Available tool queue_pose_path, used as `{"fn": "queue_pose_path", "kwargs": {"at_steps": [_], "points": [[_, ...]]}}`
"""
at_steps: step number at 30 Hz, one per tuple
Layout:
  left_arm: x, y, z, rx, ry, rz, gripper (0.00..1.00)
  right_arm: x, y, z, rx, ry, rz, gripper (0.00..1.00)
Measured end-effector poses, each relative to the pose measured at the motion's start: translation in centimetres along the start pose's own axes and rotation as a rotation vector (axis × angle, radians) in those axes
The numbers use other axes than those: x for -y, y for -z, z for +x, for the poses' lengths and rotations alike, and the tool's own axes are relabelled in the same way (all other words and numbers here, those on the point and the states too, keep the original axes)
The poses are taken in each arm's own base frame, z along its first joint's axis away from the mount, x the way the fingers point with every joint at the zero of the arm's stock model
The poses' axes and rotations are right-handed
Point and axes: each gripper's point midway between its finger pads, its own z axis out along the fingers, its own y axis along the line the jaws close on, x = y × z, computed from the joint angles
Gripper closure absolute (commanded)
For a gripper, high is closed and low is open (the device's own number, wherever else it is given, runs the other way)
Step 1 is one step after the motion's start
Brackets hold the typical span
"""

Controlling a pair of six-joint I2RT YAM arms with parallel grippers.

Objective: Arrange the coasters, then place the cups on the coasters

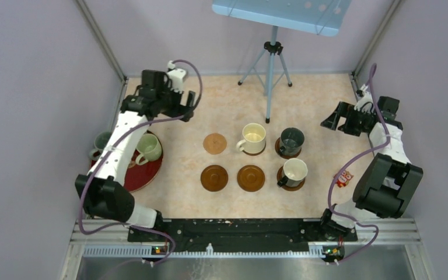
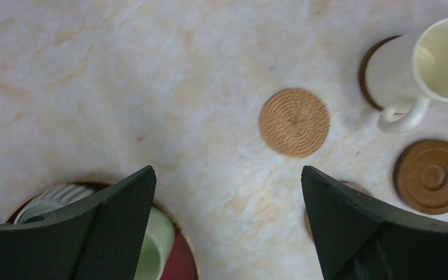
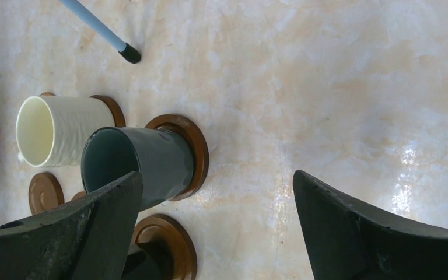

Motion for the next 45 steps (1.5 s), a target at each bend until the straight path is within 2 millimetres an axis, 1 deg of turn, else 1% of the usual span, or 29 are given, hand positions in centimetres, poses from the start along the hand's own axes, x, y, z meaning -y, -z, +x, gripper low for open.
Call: {"fn": "queue_pose_path", "kwargs": {"at_steps": [3, 5, 7, 10, 13, 16, 19, 22, 24, 29, 32, 37, 41, 45], "points": [[-4.3, 2.7, 3.1, -0.014, 0.037, -0.057, 0.01, -0.1, -0.2, 0.1, -0.003, -0.011, -0.016, 0.01], [-6.8, 4.6, 5.3, -0.026, 0.057, -0.097, 0.01, -0.1, -0.4, 0.2, -0.008, -0.020, -0.024, 0.01], [-9.0, 6.3, 7.3, -0.035, 0.067, -0.131, 0.01, -0.1, -0.6, 0.3, -0.010, -0.030, -0.032, 0.01], [-11.3, 8.1, 10.6, -0.069, 0.070, -0.166, 0.01, -0.2, -0.6, 0.1, -0.004, -0.032, -0.040, 0.01], [-13.0, 9.2, 14.7, -0.125, 0.059, -0.167, 0.01, -0.3, -0.7, 0.0, -0.002, -0.033, -0.046, 0.01], [-13.6, 9.9, 17.4, -0.169, 0.037, -0.141, 0.01, -0.4, -0.6, 0.0, -0.002, -0.033, -0.049, 0.01], [-13.3, 10.1, 18.7, -0.207, -0.016, -0.089, 0.03, -0.4, -0.6, 0.0, -0.002, -0.025, -0.049, 0.01], [-12.7, 9.6, 20.0, -0.252, -0.047, -0.015, 0.08, -0.4, -0.6, 0.1, -0.004, -0.012, -0.050, 0.01], [-12.7, 9.1, 20.8, -0.279, -0.058, 0.018, 0.10, -0.4, -0.5, 0.2, -0.007, -0.006, -0.051, 0.01], [-12.1, 7.8, 23.0, -0.324, -0.052, 0.084, 0.18, -0.7, -0.5, 0.4, -0.013, -0.005, -0.064, 0.01], [-12.1, 7.1, 23.8, -0.338, -0.037, 0.105, 0.20, -0.8, -0.5, 0.4, -0.012, -0.002, -0.071, 0.01], [-13.2, 6.0, 23.9, -0.322, -0.052, 0.081, 0.25, -0.9, -0.5, 0.4, -0.011, 0.000, -0.078, 0.01], [-13.5, 4.9, 25.2, -0.336, -0.046, 0.082, 0.32, -0.9, -0.5, 0.4, -0.011, 0.000, -0.082, 0.01], [-13.5, 3.8, 26.5, -0.359, -0.016, 0.103, 0.42, -0.9, -0.5, 0.4, -0.011, 0.000, -0.081, 0.01]]}}
